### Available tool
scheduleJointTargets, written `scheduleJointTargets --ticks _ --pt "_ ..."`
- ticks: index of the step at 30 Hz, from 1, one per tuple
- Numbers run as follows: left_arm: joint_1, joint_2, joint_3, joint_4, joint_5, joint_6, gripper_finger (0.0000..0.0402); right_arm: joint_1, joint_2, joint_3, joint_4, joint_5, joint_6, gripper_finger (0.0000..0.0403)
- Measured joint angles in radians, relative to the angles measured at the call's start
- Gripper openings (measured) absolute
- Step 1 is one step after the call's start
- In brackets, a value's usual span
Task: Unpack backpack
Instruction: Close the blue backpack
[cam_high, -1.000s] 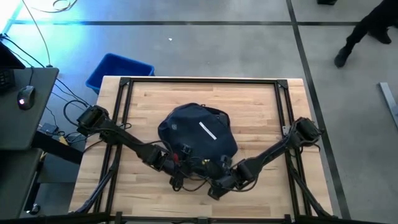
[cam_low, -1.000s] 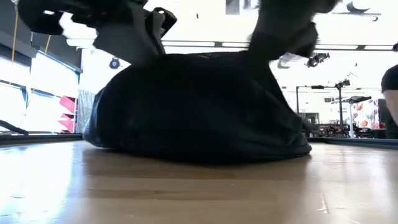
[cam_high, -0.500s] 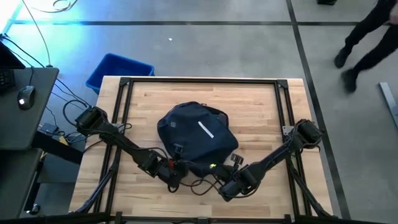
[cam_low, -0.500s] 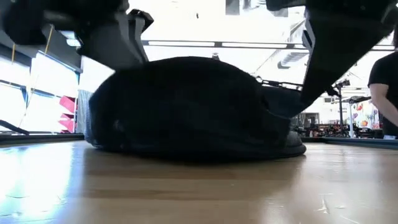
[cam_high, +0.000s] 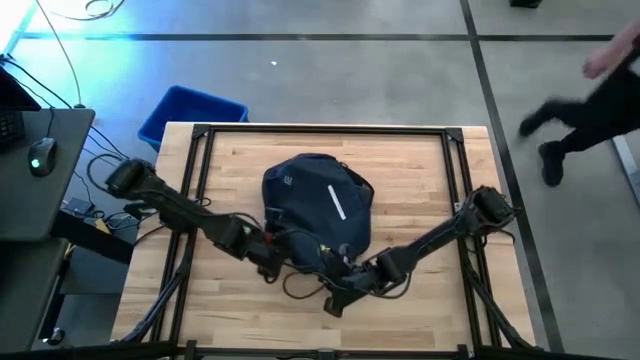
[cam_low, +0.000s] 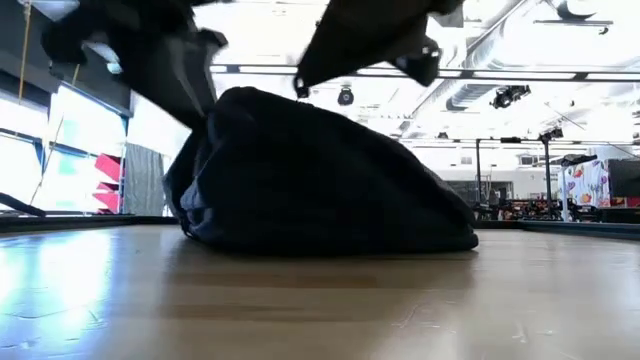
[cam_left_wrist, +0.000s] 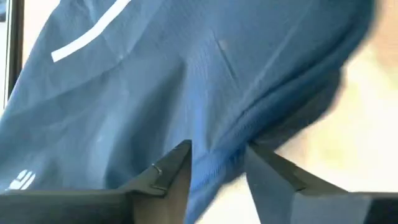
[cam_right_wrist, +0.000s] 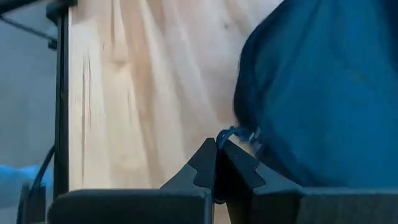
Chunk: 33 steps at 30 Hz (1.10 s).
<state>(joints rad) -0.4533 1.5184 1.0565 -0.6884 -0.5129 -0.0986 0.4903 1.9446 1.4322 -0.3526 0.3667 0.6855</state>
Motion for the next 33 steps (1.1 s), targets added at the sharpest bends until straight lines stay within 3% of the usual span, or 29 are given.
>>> scheduleJointTargets --ticks 7,13,17,20,24,28,33 --pt "-0.08 -0.083 0.0 0.058 0.09 -0.129 0.0162 -0.026 0.0 0.001 0.073 -0.005 -0.077 0.0" --pt "-0.117 0.069 0.0 0.327 0.027 -0.123 0.0164 -0.026 0.0 0.001 0.07 -0.017 -0.084 0.0" --pt "-0.115 0.191 0.054 0.344 -0.072 -0.064 0.0164 -0.022 0.0 0.001 0.067 -0.046 -0.083 0.0" --pt "-0.108 0.261 0.107 0.34 -0.058 -0.031 0.0161 -0.015 0.0 0.001 0.06 -0.045 -0.065 0.0" --pt "-0.11 0.325 0.178 0.259 -0.053 -0.025 0.0118 -0.006 0.0 0.001 0.037 -0.045 -0.058 0.0" --pt "-0.121 0.332 0.238 0.193 -0.073 -0.031 0.0023 0.008 -0.003 -0.006 -0.058 -0.034 0.002 0.0" --pt "-0.153 0.312 0.278 0.104 -0.117 -0.067 0.0005 0.017 -0.004 -0.033 -0.216 0.005 0.097 0.0"
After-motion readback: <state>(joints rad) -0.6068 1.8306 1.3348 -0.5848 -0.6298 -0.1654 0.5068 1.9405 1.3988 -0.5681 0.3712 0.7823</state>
